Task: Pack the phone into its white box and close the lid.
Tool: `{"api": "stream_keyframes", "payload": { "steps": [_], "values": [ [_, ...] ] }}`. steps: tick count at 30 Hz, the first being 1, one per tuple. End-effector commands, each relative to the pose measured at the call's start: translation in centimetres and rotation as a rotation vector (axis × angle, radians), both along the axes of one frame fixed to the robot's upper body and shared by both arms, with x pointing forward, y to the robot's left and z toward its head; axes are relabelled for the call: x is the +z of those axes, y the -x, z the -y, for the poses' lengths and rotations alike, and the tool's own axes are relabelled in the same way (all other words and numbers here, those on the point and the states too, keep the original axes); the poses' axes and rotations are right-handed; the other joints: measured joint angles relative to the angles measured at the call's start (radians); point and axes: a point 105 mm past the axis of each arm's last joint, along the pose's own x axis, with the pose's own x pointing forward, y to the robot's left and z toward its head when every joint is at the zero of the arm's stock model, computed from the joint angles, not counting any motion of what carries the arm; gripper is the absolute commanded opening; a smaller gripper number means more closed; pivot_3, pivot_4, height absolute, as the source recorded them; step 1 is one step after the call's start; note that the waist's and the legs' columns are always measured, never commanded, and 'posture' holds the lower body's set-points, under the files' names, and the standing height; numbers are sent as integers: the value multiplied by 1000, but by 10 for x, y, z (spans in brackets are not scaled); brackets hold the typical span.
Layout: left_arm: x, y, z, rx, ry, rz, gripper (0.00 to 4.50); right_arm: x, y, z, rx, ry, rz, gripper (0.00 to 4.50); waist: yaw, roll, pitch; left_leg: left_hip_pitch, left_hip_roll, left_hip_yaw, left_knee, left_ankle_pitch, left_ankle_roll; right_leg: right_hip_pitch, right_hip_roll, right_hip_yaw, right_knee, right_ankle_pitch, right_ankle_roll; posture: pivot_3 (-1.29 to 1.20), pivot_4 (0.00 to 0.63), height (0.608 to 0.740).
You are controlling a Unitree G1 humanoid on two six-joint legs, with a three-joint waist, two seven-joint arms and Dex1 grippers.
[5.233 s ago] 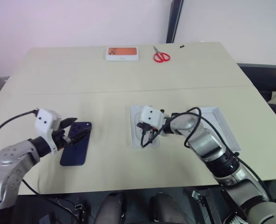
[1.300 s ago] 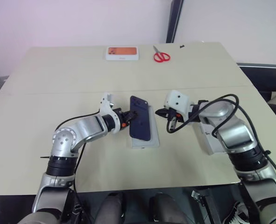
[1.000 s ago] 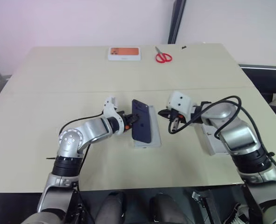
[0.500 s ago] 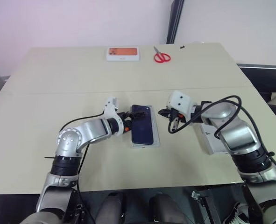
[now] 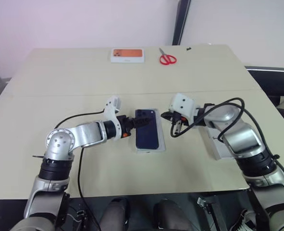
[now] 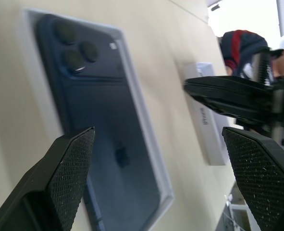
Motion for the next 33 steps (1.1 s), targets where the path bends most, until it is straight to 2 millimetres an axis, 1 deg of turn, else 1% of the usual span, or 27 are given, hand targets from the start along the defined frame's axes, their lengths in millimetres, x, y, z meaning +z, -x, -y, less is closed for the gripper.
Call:
{"api": "stream_keyframes", "payload": {
  "steps": [1, 4, 6, 8, 9, 11, 12, 14, 15, 18, 21, 23, 28, 33],
  "values": [
    [12, 5, 6, -44, 6, 62, 4458, 12, -1, -4, 12, -16, 50, 0, 0, 0, 0, 0, 0, 0, 0, 0, 0, 0, 0, 0, 0, 0, 0, 0, 150, 740],
    [18, -3, -6, 6, 4, 100, 4458, 14, 1, -6, 20, -20, 55, 0, 0, 0, 0, 0, 0, 0, 0, 0, 0, 0, 0, 0, 0, 0, 0, 0, 150, 740],
    [25, -9, -31, 70, -84, 216, 4458, 17, 4, -11, 43, -26, 60, 0, -3, 0, 0, 0, 0, 0, 0, 0, 0, 0, 0, 0, 0, 0, 0, 0, 150, 740],
    [30, -13, -57, 116, -190, 326, 4458, 18, 11, -24, 83, -40, 54, 0, -10, 0, 0, 0, 0, 0, -2, 0, 0, -1, 0, 0, 0, 0, 0, 0, 150, 740],
    [32, -13, -63, 121, -220, 359, 4458, 17, 13, -28, 95, -43, 51, 0, -11, 1, 1, 0, 0, 1, -4, 1, -1, -3, 1, 1, 0, 0, 0, 0, 150, 740],
    [32, -13, -73, 113, -289, 428, 4458, 16, 17, -34, 116, -44, 45, 0, -5, 1, 1, 0, 0, 1, -8, 1, -3, -5, 1, 1, 0, 0, 0, 0, 150, 740],
    [28, -8, -92, 98, -419, 519, 4458, 13, 19, -46, 138, -47, 35, 0, -3, 1, 1, 0, 0, 0, -9, 2, -3, -5, 1, 1, -1, 0, 0, 0, 150, 740],
    [22, 4, -114, 11, -593, 648, 4458, 9, 22, -65, 166, -53, 21, 0, -20, 1, 1, 0, 0, 1, -11, 2, -3, -5, 1, 1, -3, 0, -1, 0, 150, 740],
    [19, 10, -120, -34, -636, 691, 4458, 9, 22, -73, 171, -54, 16, 0, -24, 3, 2, 0, 0, 2, -12, 2, -3, -6, 0, 2, -3, 0, -1, 0, 150, 740],
    [10, 22, -131, -121, -672, 765, 4458, 9, 22, -92, 179, -63, 1, 0, -16, 4, 3, 0, 0, 2, -13, 2, -3, -6, -1, 1, -4, -1, -1, 0, 150, 740],
    [0, 37, -135, -223, -677, 818, 4458, 6, 29, -110, 211, -46, -10, 0, -5, 5, 4, 0, 0, 2, -13, 0, -1, -6, -2, 1, -4, 0, -2, 0, 150, 740],
    [-3, 46, -136, -257, -648, 847, 4458, 1, 29, -117, 213, -15, -9, 0, -3, 5, 4, 0, 0, 2, -13, -3, 5, -6, -3, 1, -5, 0, -3, 0, 150, 740],
    [-3, 53, -136, -263, -593, 868, 4458, -11, 23, -113, 175, 56, -8, 0, -4, 5, 4, 0, 0, 1, -12, -4, 7, -7, -3, 0, -5, 0, -3, 0, 150, 740],
    [-7, 54, -136, -258, -599, 860, 4458, -20, 16, -107, 137, 101, -15, 0, -10, 5, 4, 0, 0, 1, -13, -4, 7, -6, -3, 0, -4, 0, -3, 0, 150, 740]
  ]
}}
